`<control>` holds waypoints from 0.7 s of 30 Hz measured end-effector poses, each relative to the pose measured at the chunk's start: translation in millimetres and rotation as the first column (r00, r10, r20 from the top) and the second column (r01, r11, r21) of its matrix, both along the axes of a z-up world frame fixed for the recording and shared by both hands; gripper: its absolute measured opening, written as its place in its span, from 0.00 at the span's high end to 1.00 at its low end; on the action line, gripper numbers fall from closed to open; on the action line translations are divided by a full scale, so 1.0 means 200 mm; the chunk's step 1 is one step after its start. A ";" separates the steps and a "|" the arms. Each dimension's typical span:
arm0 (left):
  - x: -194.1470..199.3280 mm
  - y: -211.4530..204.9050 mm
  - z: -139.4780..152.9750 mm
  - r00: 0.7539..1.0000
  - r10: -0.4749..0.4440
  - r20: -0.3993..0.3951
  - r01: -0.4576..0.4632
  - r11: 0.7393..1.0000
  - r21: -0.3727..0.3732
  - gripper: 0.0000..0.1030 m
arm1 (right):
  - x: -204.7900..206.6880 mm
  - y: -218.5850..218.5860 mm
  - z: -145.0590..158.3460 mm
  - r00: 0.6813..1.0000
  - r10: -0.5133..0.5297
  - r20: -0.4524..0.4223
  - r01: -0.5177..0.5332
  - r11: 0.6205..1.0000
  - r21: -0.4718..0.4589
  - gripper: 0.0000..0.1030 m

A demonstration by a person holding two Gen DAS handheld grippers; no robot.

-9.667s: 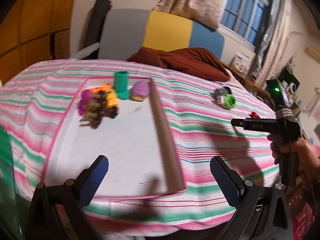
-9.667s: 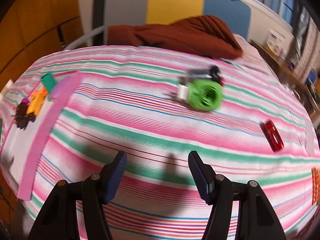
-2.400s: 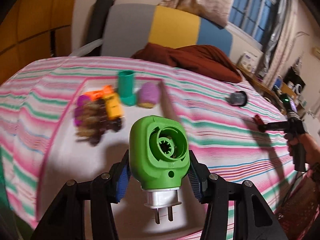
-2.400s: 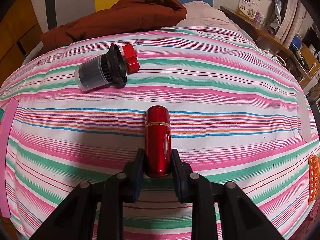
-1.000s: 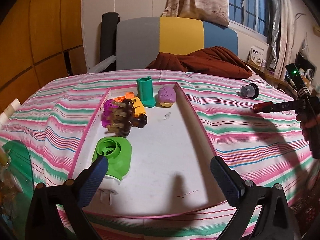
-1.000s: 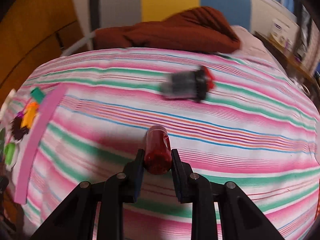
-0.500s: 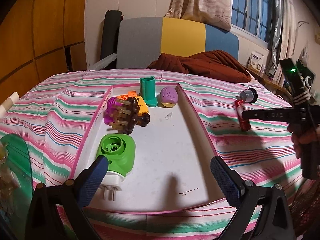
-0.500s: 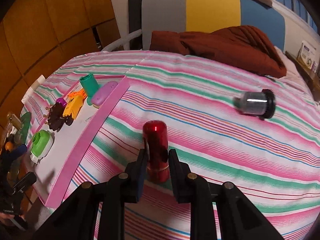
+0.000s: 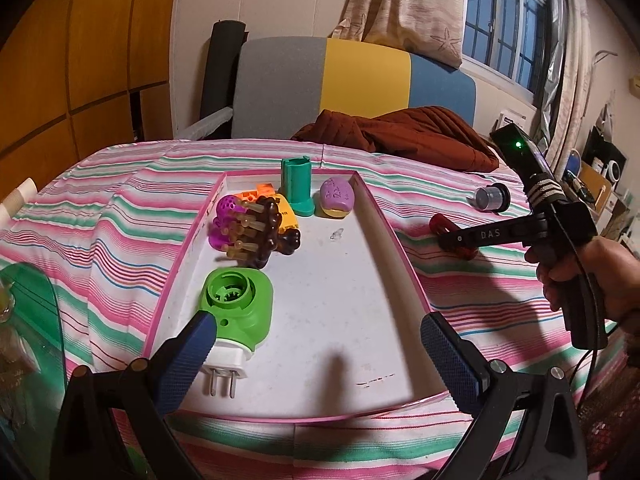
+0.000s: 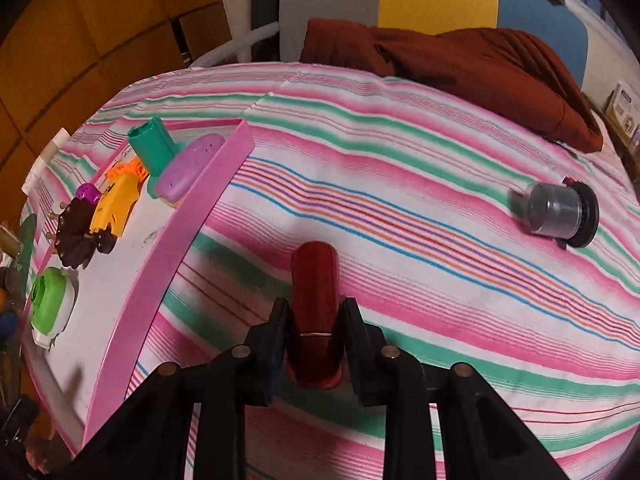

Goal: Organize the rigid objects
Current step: 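Lower the red bottle into the white tray and open the right gripper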

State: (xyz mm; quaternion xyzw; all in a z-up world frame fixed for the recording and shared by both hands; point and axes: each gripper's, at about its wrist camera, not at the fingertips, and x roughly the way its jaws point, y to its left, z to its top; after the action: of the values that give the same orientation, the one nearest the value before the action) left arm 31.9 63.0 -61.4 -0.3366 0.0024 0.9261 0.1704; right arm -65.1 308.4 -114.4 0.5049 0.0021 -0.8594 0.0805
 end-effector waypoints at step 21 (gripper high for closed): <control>-0.01 -0.11 -0.02 0.998 0.054 0.023 -0.055 0.997 0.047 0.00 | 0.08 -0.52 0.27 0.974 0.191 -0.119 -0.210 0.963 -0.171 0.75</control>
State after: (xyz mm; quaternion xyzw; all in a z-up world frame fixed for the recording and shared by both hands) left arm 29.4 41.6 -65.9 -0.3426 -0.0308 0.9264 0.1530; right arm -48.5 204.1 -60.5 0.4482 -0.0214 -0.8680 0.2128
